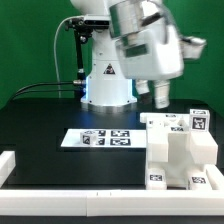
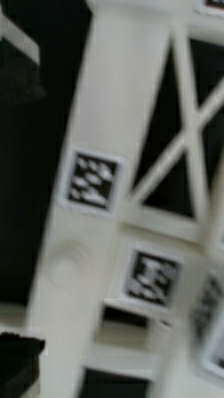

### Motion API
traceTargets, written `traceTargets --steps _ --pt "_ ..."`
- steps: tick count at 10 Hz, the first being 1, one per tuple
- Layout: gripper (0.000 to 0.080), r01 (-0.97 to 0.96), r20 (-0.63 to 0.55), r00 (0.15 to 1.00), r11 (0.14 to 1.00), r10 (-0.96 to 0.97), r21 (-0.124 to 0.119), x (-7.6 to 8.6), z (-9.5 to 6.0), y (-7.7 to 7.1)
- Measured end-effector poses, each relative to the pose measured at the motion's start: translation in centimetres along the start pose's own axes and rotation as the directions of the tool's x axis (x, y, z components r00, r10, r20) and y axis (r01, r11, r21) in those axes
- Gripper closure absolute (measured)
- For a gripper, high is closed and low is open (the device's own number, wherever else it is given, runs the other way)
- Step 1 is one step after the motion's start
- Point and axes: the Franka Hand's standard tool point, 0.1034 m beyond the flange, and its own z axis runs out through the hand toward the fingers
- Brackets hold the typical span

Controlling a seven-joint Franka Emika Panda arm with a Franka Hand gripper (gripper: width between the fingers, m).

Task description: Assemble chair

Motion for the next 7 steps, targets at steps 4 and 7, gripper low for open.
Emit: traceTargets --steps 4,7 --pt "0.015 -0.223 -0.006 0.975 0.975 0.223 0.0 0.9 0.7 0.8" --pt "0.015 -0.184 -0.011 0.983 0.983 0.184 0.014 2.7 1.0 2.2"
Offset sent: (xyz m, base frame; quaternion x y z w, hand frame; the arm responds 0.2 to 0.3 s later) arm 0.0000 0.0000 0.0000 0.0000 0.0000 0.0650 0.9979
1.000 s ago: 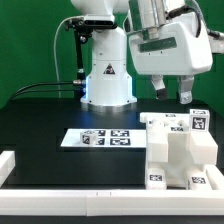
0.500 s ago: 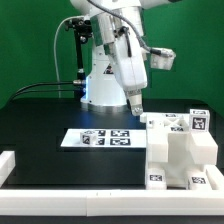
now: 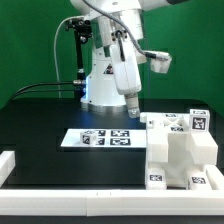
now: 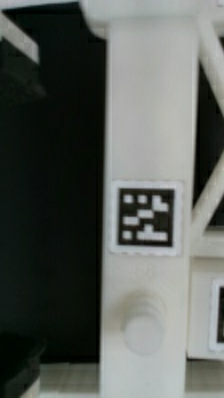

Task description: Assemble chair

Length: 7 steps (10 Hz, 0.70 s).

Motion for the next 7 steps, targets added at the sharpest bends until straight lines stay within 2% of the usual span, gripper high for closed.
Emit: traceTargets --steps 1,2,3,4,7 --pt "0.015 -0.014 -0.004 1.0 1.0 0.014 -0.005 2.0 0.2 1.5" --pt "0.015 -0.025 -0.007 1.0 1.0 0.025 -0.015 3.2 0.5 2.6" --pt "0.015 -0.035 -0.016 0.999 0.999 0.034 -0.027 3.4 0.9 2.9" --pt "0.015 -0.019 -0.021 1.0 0.999 0.018 -0.035 2.4 1.1 2.9" --pt "0.015 -0.016 -0.023 1.0 0.999 0.015 -0.035 2.8 1.3 3.1"
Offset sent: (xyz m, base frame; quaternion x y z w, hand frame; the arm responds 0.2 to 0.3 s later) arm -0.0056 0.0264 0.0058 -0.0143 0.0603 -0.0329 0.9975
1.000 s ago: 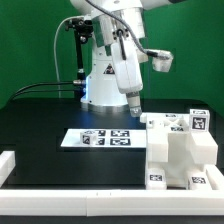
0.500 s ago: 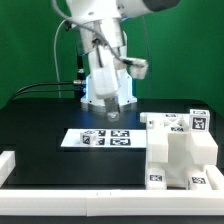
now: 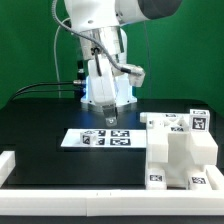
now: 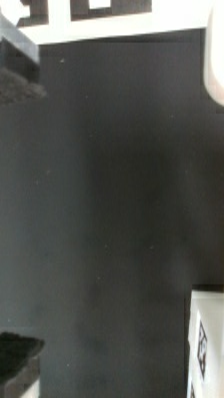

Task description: Assemble chair

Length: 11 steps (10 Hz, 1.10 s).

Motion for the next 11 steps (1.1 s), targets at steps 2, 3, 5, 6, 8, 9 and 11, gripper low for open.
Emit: traceTargets --steps 2,3,5,6,8,9,11 --pt "0.015 -0.052 0.007 0.999 0.999 0.052 -0.003 2.3 0.9 3.3" --pt "0.015 -0.061 -0.005 0.998 0.998 0.061 -0.008 3.6 1.3 5.5" --pt "0.015 -0.105 -0.026 0.994 0.994 0.104 -0.022 5.3 1.7 8.1" --pt "0.015 -0.103 -0.029 0.994 0.994 0.102 -0.026 5.4 1.9 8.2" --pt "0.015 -0.137 -0.025 0.99 0.99 0.136 -0.021 5.5 2.0 8.4" --pt "0.015 -0.204 -0.002 0.979 0.979 0.204 0.004 5.3 1.7 8.8" --pt "0.015 -0.272 0.037 0.962 0.962 0.271 0.02 4.9 1.1 10.7"
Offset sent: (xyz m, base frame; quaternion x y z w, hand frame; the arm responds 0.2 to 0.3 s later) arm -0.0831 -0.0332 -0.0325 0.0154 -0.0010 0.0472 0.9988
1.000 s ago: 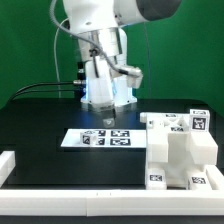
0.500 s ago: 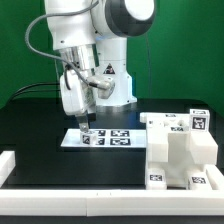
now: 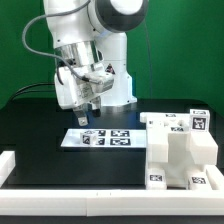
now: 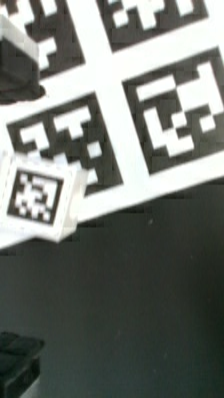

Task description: Assemble chair

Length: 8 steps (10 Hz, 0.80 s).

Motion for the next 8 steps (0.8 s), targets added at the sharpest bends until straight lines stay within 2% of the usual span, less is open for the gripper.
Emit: traceTargets --steps 3,6,8 --pt "0.015 -0.008 -0.01 1.0 1.0 0.008 -0.012 0.2 0.4 0.4" --pt "0.015 0.037 -0.057 0.998 0.999 -0.039 -0.039 1.1 1.8 -0.9" --pt "0.015 0.045 -0.075 0.996 0.998 -0.048 -0.042 1.2 2.2 -1.0"
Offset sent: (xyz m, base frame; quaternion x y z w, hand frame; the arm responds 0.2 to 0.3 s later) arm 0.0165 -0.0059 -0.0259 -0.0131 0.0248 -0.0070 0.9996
